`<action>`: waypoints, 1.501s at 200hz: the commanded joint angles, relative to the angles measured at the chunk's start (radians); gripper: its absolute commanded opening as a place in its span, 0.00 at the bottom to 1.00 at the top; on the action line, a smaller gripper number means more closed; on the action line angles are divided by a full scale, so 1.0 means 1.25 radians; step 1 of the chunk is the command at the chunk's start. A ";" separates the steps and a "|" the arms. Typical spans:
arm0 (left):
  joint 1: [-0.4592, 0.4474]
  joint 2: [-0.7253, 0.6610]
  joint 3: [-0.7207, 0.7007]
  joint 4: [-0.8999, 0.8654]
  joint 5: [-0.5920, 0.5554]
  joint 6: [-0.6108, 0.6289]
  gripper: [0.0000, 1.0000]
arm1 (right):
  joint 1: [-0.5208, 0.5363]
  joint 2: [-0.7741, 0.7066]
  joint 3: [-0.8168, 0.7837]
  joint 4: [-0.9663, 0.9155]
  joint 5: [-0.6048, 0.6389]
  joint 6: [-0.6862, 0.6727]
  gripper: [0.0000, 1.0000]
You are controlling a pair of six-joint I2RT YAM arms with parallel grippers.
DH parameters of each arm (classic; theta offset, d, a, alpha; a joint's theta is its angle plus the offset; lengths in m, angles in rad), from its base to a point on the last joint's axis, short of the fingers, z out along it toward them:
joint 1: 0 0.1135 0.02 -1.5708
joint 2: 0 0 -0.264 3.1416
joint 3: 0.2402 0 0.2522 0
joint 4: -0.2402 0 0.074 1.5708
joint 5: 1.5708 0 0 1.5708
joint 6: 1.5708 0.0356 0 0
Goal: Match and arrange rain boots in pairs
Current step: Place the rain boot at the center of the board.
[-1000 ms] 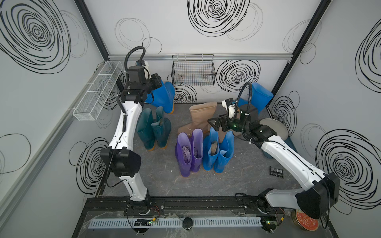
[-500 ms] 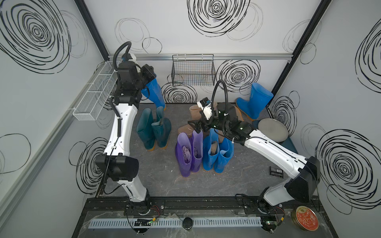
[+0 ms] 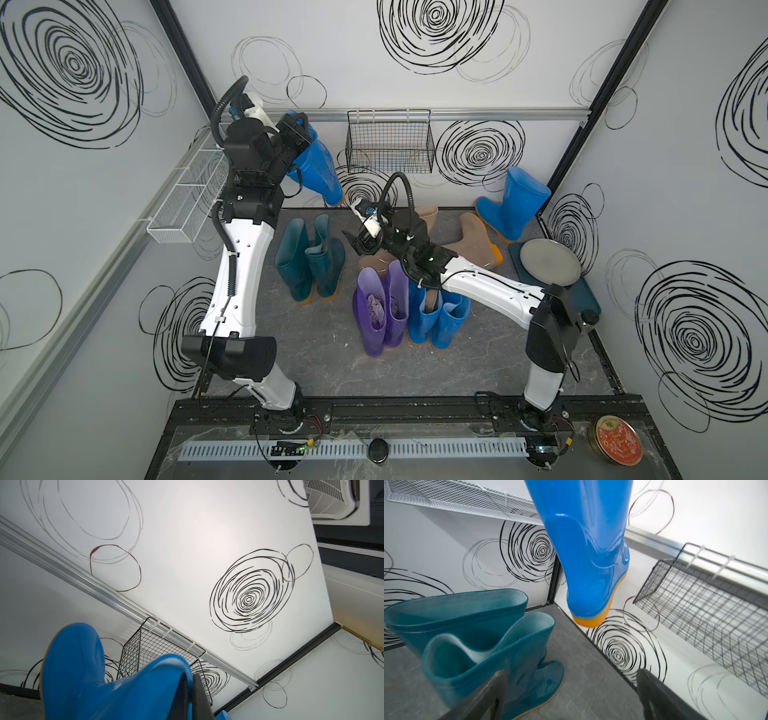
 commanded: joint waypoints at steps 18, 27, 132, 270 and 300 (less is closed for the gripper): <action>-0.020 -0.085 -0.024 0.160 -0.022 -0.005 0.00 | 0.014 0.103 0.142 0.175 0.098 -0.088 1.00; -0.027 -0.100 -0.040 0.161 -0.027 -0.002 0.00 | 0.016 0.114 0.158 0.199 0.095 -0.081 1.00; -0.094 -0.168 -0.099 0.155 -0.095 0.021 0.00 | 0.042 0.107 0.190 0.220 0.026 -0.019 1.00; -0.136 -0.218 -0.180 0.184 -0.126 0.020 0.08 | 0.024 0.027 0.150 0.246 0.061 0.039 0.00; -0.134 -0.225 -0.165 0.173 -0.113 0.046 0.60 | -0.019 -0.018 0.126 0.254 -0.046 0.122 0.00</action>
